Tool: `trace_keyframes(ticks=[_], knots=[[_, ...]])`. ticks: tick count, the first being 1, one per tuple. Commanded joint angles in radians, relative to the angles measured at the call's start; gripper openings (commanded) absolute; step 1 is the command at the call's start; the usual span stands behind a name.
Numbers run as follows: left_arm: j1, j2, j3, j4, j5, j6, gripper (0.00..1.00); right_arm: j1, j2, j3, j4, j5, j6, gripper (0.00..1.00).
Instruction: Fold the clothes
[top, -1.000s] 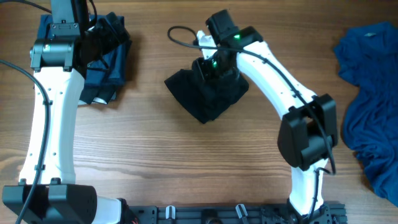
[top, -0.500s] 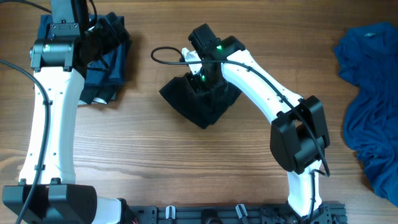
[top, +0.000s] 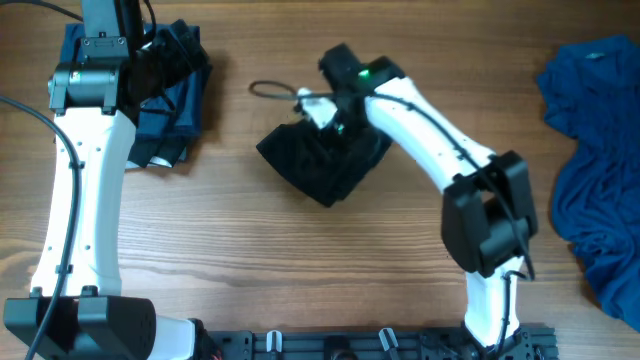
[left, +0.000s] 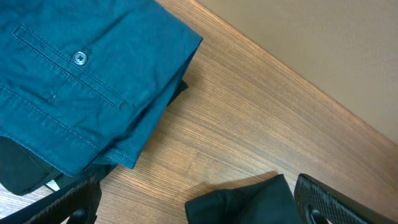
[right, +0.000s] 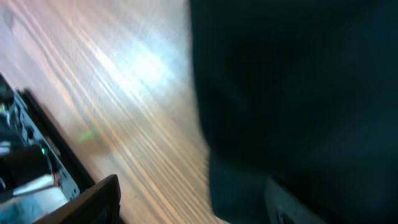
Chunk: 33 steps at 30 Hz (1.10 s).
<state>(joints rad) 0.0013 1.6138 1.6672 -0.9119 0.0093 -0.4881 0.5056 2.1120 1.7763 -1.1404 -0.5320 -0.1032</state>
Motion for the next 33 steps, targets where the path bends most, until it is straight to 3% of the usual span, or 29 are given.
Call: trace_keyframes(ticks=[1, 4, 5, 13, 21, 26, 33], knots=[[0.003, 0.006, -0.003, 0.002, 0.008, 0.002, 1.00, -0.079, -0.062, 0.033, 0.037, -0.008, 0.139, 0.53], [0.003, 0.006, -0.003, 0.002, 0.008, 0.002, 1.00, -0.097, -0.057, -0.002, 0.100, -0.012, 0.233, 0.12], [0.003, 0.006, -0.003, 0.002, 0.008, 0.002, 1.00, -0.097, -0.056, -0.018, 0.128, -0.013, 0.244, 0.04], [0.003, 0.006, -0.003, 0.002, 0.008, 0.002, 1.00, -0.083, -0.056, -0.231, 0.286, -0.031, 0.463, 0.05], [0.003, 0.006, -0.003, 0.002, 0.008, 0.002, 1.00, -0.083, -0.056, -0.497, 0.517, -0.076, 0.567, 0.04], [0.003, 0.006, -0.003, 0.002, 0.008, 0.002, 1.00, -0.084, -0.068, -0.503, 0.552, -0.112, 0.570, 0.04], [0.003, 0.006, -0.003, 0.002, 0.008, 0.002, 1.00, -0.084, -0.213, -0.396, 0.636, -0.346, 0.446, 0.04]])
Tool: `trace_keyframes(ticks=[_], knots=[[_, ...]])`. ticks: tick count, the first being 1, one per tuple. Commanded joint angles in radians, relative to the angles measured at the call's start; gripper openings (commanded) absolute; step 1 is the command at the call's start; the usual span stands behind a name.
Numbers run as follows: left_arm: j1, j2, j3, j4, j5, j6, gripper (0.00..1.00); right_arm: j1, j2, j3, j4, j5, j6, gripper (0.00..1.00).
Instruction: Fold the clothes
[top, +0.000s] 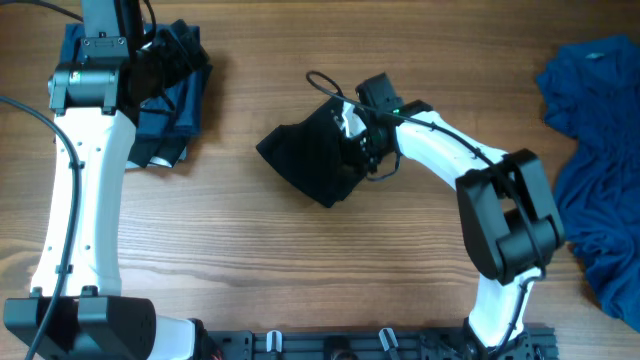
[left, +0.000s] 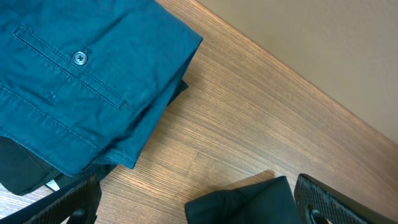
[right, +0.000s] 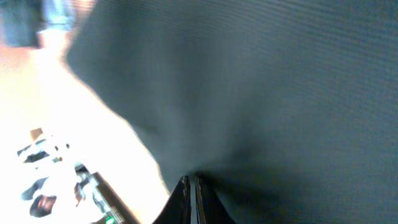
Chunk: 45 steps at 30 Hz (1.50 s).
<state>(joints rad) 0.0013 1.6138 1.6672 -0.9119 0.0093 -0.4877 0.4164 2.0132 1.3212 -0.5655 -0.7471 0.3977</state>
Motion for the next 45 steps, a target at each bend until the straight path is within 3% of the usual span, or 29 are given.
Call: trace_keyframes(ticks=[1, 13, 20, 26, 30, 35, 40, 45], knots=[[0.003, 0.006, -0.003, 0.002, 0.008, 0.001, 1.00, 0.008, -0.132, 0.059, 0.090, -0.129, -0.056, 0.04], [0.003, 0.006, -0.003, 0.002, 0.008, 0.001, 1.00, 0.076, -0.023, 0.058, 0.267, -0.030, -0.053, 0.04], [0.003, 0.006, -0.003, 0.002, 0.008, 0.001, 1.00, 0.147, 0.126, 0.058, 0.323, 0.158, 0.014, 0.05], [0.003, 0.006, -0.003, 0.002, 0.008, 0.001, 1.00, 0.169, 0.182, 0.058, 0.400, 0.117, 0.010, 0.05], [0.003, 0.006, -0.003, 0.002, 0.008, 0.001, 1.00, 0.133, 0.124, 0.068, 0.496, -0.117, 0.003, 0.11], [0.003, 0.006, -0.003, 0.002, 0.008, 0.001, 1.00, 0.024, -0.052, 0.074, 0.422, -0.151, -0.011, 0.11], [0.003, 0.006, -0.003, 0.002, 0.008, 0.001, 1.00, -0.085, -0.134, 0.074, 0.230, -0.128, -0.034, 0.08], [0.003, 0.006, -0.003, 0.002, 0.008, 0.001, 1.00, -0.125, -0.130, 0.035, 0.067, 0.156, -0.031, 0.04]])
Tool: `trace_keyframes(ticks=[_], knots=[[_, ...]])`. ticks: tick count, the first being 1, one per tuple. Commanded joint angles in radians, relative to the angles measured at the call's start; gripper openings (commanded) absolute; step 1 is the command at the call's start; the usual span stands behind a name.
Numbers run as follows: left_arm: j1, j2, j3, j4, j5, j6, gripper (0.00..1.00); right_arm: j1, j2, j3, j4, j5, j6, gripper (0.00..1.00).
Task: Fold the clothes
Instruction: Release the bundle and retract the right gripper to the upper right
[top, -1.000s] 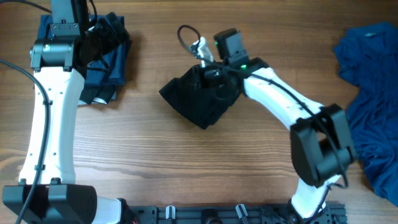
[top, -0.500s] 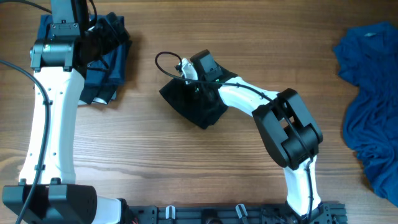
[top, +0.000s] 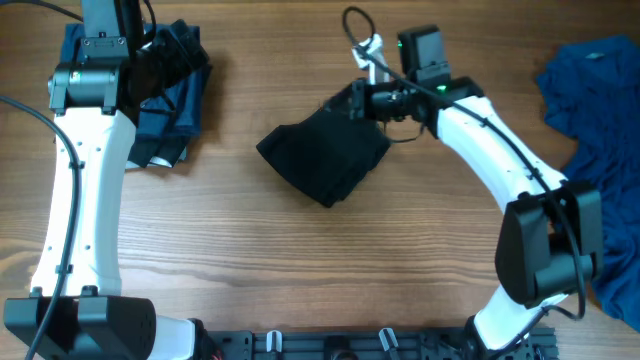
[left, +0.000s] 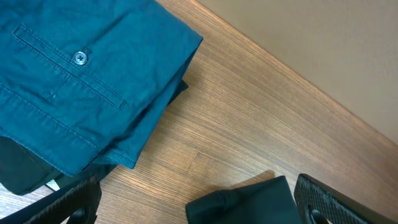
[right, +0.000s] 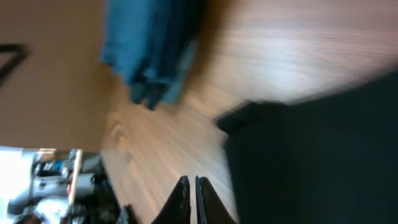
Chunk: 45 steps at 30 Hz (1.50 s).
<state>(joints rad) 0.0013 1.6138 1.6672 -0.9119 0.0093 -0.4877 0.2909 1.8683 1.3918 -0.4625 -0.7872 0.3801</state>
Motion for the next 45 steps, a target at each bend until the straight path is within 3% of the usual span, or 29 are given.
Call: trace_keyframes(ticks=[1, 5, 13, 20, 26, 28, 29, 31, 34, 41, 45], knots=[[0.003, 0.006, -0.003, 0.002, 0.008, 0.001, 1.00, 0.000, 0.015, -0.060, -0.034, 0.249, -0.013, 0.04], [0.003, 0.006, -0.003, 0.002, 0.008, 0.001, 1.00, 0.000, 0.029, -0.124, 0.002, 0.297, 0.006, 0.04], [0.003, 0.006, -0.003, 0.002, 0.008, 0.001, 1.00, -0.017, 0.044, -0.189, -0.079, 0.488, 0.253, 0.04], [0.003, 0.006, -0.003, 0.003, 0.008, 0.001, 1.00, -0.016, 0.050, -0.190, -0.122, 0.550, 0.246, 0.08], [0.003, 0.006, -0.003, 0.002, 0.008, 0.001, 1.00, -0.078, 0.002, -0.133, -0.142, 0.550, 0.116, 0.06], [0.003, 0.006, -0.003, 0.002, 0.008, 0.001, 1.00, -0.135, -0.040, -0.098, -0.174, 0.551, 0.089, 0.15], [0.003, 0.006, -0.003, 0.002, 0.008, 0.001, 1.00, -0.162, -0.058, -0.085, -0.183, 0.552, 0.074, 0.32], [0.003, 0.006, -0.003, 0.002, 0.008, 0.001, 1.00, -0.237, -0.105, -0.075, -0.182, 0.555, 0.011, 0.83], [0.003, 0.006, -0.003, 0.002, 0.008, 0.001, 1.00, -0.337, -0.140, -0.075, -0.182, 0.620, -0.022, 1.00], [0.003, 0.006, -0.003, 0.002, 0.008, 0.001, 1.00, -0.475, -0.138, -0.076, -0.181, 0.690, -0.021, 0.99], [0.003, 0.006, -0.003, 0.121, 0.005, 0.000, 1.00, -0.482, -0.138, -0.076, -0.181, 0.690, -0.021, 1.00]])
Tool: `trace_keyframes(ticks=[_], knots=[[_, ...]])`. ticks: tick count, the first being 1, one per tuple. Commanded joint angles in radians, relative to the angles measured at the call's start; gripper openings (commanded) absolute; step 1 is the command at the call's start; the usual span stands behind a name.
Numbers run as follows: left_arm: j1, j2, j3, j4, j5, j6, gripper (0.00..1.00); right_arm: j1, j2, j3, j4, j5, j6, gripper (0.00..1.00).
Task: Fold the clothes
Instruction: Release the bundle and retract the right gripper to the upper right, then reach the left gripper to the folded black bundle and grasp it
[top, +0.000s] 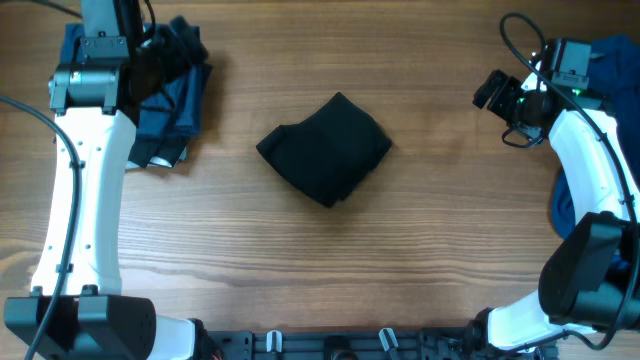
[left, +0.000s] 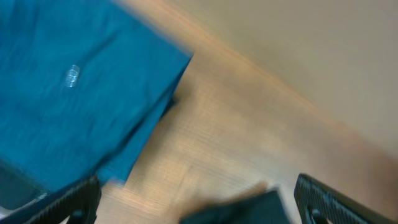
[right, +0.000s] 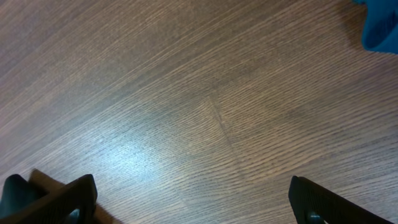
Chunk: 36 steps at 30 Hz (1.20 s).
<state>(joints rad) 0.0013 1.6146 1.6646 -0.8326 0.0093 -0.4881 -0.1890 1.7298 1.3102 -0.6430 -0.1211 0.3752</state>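
Observation:
A folded black garment (top: 325, 147) lies alone at the table's middle; a corner of it (left: 239, 208) shows blurred in the left wrist view. Folded dark blue clothes (top: 165, 95) are stacked at the far left, seen as blue fabric with a button (left: 81, 99). A loose blue garment (top: 595, 150) is heaped at the right edge, its tip (right: 380, 25) in the right wrist view. My left gripper (left: 196, 208) is open over the stack's edge, empty. My right gripper (right: 193, 208) is open over bare wood near the blue heap (top: 497, 92).
The wooden table (top: 420, 260) carries all the clothes. A black rail (top: 380, 345) runs along the front edge. The left arm (top: 85, 170) reaches along the left side.
My right gripper was shut at the black garment's upper right edge; now it is open, far to the right near the blue heap. The left wrist view has blurred and shifted slightly.
My right gripper lay over the black garment's top. Then it was on the garment's right part, then shut at its upper right edge. Now the garment lies folded and free, with the right gripper open by the blue heap. The left arm stayed above the stack.

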Motion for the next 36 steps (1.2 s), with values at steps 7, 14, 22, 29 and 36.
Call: trace_keyframes(ticks=[7, 14, 22, 29, 36], knots=[[0.003, 0.005, 0.000, 0.034, 0.024, 0.002, 1.00, -0.002, 0.001, 0.006, -0.001, 0.024, -0.015, 1.00], [-0.032, 0.032, -0.011, -0.081, 0.155, 0.043, 1.00, -0.001, 0.001, 0.006, -0.001, 0.024, -0.008, 0.99], [-0.185, 0.220, -0.011, -0.274, 0.158, 0.040, 0.99, -0.001, 0.001, 0.006, -0.001, 0.024, -0.006, 0.99], [-0.388, 0.389, -0.011, -0.260, -0.116, 0.113, 1.00, -0.001, 0.001, 0.006, -0.001, 0.024, -0.006, 0.99], [-0.447, 0.430, -0.011, -0.253, -0.187, 0.254, 1.00, -0.001, 0.001, 0.006, -0.001, 0.024, -0.006, 1.00]])
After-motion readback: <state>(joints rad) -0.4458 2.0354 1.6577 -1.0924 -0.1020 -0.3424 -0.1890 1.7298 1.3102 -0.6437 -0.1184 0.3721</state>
